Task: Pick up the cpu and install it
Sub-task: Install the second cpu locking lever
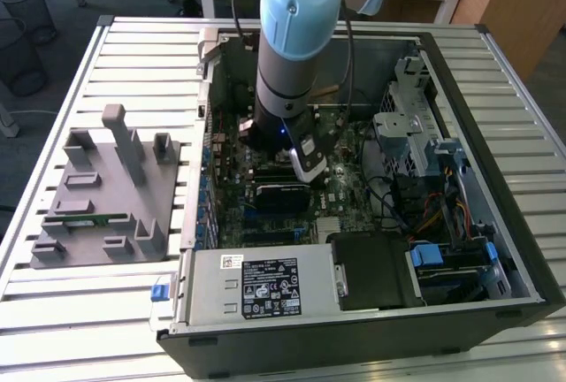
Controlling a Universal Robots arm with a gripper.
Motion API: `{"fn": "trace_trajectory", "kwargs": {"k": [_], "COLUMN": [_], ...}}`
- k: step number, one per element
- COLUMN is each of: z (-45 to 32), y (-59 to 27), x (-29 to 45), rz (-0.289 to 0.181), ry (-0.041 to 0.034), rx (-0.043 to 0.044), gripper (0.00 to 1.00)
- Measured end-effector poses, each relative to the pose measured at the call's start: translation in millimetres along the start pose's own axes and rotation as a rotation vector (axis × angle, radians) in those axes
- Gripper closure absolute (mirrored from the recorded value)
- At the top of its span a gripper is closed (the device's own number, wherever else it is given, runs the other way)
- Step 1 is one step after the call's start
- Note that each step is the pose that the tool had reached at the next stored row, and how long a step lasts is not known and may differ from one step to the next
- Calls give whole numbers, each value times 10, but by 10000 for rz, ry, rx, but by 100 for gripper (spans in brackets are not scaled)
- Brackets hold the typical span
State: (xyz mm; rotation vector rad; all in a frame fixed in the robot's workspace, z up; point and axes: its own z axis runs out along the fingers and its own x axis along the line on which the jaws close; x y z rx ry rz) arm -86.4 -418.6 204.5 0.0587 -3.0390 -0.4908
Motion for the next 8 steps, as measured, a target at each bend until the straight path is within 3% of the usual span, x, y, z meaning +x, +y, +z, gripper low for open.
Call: {"fn": "trace_trajectory", "kwargs": {"k": [8], "z": [-104], "y": [35], "x": [6], "rz": [-1], "ry": [-4], "rx": [-9], "gripper": [89]}}
